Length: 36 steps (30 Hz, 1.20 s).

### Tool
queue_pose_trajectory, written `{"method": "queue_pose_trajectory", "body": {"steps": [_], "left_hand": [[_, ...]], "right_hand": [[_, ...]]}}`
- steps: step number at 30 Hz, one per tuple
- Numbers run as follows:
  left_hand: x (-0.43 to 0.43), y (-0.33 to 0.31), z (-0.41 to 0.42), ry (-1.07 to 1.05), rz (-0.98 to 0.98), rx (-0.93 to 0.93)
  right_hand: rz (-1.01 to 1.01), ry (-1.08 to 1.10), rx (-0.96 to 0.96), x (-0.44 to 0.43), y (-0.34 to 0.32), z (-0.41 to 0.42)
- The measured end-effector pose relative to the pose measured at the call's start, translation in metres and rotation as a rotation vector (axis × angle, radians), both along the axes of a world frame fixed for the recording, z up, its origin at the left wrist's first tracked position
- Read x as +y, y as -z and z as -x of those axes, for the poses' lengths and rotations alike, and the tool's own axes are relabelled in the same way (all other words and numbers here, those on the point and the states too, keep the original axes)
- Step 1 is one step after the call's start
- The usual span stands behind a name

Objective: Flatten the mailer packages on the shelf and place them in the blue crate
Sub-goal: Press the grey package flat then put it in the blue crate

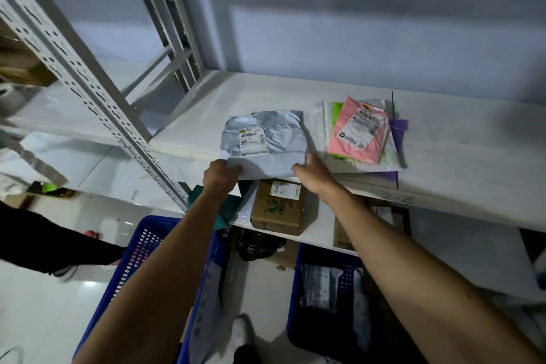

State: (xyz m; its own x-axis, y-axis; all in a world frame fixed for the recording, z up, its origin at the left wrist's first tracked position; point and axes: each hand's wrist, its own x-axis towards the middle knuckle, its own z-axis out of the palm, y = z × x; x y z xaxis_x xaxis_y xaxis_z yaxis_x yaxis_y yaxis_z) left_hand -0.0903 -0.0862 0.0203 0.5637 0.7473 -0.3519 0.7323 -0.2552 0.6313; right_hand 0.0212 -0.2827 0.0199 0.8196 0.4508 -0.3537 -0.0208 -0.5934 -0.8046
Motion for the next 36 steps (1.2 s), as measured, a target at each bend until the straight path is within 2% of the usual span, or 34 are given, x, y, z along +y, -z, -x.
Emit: {"method": "queue_pose_trajectory", "body": {"steps": [6, 10, 13, 19, 23, 29, 36], "left_hand": [[0.003, 0.012, 0.014, -0.074, 0.147, -0.156], [0.009, 0.014, 0.023, -0.054, 0.323, -0.217], [0.012, 0.016, 0.03, -0.077, 0.471, -0.279], [-0.001, 0.031, 0.065, 0.091, 0.473, -0.181], [-0.012, 0.057, 0.081, 0.157, 0.525, -0.155], [-0.045, 0.111, 0.113, 0.18, 0.666, -0.069], [-0.106, 0.199, 0.124, 0.248, 0.643, 0.108]], "right_hand": [[0.068, 0.158, -0.009, 0.001, 0.007, 0.007], [0.139, 0.196, -0.036, -0.008, 0.01, 0.011], [0.12, 0.217, -0.04, -0.019, 0.011, 0.02], [0.004, 0.255, 0.069, -0.041, 0.034, 0.063], [-0.059, 0.355, 0.101, -0.057, 0.058, 0.093], [0.031, 0.439, 0.266, -0.105, 0.112, 0.128], [0.099, 0.464, 0.45, -0.177, 0.191, 0.16]]}}
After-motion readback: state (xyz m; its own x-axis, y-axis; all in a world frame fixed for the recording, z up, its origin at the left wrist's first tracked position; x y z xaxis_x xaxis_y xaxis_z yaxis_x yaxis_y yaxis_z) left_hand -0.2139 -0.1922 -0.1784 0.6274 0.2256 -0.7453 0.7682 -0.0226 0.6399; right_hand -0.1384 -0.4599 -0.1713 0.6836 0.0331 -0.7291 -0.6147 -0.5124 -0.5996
